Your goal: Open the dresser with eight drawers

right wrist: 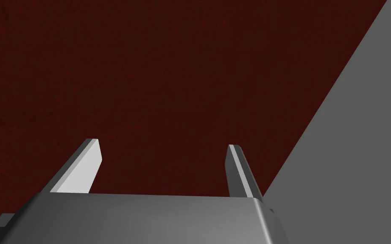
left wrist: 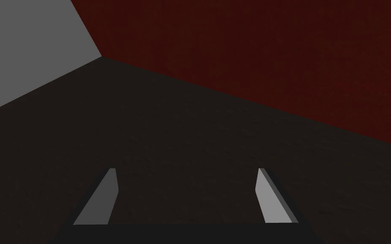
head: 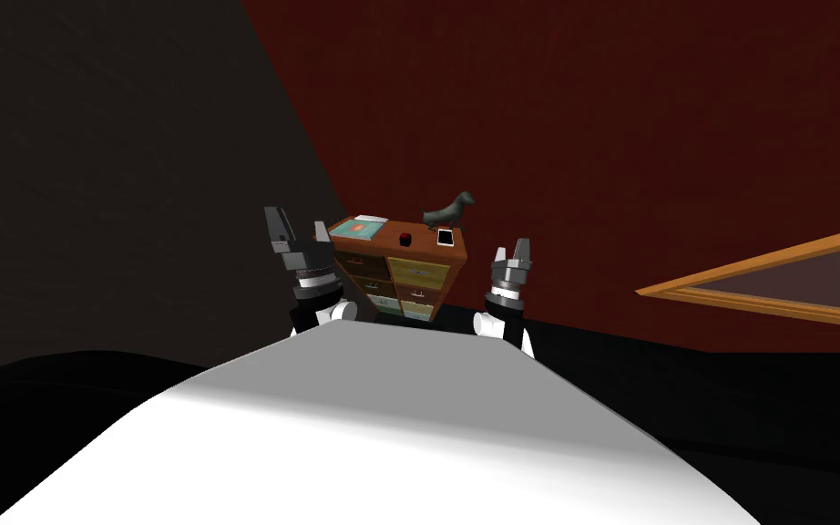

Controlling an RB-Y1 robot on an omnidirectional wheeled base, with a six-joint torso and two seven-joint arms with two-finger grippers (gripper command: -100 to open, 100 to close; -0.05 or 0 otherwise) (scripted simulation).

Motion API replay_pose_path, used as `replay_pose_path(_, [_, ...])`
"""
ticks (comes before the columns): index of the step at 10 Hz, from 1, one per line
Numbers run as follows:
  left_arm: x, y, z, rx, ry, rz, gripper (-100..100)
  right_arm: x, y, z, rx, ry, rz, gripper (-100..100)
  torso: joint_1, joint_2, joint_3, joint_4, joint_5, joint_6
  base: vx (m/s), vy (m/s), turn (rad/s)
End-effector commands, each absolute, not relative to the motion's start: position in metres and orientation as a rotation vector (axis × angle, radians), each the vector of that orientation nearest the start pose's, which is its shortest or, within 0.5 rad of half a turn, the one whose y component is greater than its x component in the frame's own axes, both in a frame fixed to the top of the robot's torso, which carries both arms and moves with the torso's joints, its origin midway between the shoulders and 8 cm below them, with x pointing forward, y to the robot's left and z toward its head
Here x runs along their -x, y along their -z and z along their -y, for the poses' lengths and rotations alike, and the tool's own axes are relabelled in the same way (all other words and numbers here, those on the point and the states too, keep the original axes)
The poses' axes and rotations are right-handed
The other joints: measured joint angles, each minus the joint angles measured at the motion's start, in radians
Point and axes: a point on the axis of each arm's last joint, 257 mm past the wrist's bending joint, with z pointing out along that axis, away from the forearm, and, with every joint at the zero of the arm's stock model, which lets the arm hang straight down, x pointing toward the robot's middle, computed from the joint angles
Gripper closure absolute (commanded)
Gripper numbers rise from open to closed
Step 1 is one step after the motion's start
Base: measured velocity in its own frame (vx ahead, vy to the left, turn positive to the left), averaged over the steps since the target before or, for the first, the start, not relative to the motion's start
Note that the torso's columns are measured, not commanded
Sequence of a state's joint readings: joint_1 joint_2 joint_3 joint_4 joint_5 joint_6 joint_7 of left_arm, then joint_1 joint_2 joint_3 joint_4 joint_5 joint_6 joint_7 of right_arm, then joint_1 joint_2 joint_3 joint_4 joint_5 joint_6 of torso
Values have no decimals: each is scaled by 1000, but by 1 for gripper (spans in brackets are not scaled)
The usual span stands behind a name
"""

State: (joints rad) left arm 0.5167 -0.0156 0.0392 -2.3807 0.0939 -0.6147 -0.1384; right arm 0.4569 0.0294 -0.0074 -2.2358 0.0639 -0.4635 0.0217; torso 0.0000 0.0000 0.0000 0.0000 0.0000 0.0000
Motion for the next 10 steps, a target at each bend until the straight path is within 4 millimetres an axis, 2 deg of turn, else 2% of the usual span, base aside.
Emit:
replay_pose_path(1, [-294,-82,-297,515,1220,-432,0,-362,-12,276,-665,-1240,-658,0,0,40,-82,41,0,0,0,0,0])
replay_pose_path(9, [-293,-83,-297,514,1220,-432,0,-362,-12,276,-664,-1240,-657,0,0,618,-1234,617,0,0,0,0,0])
replay_pose_path(10, [-298,-82,-291,494,1229,-469,-100,-362,-12,276,-664,-1240,-657,0,0,691,-1382,691,0,0,1,-9,4])
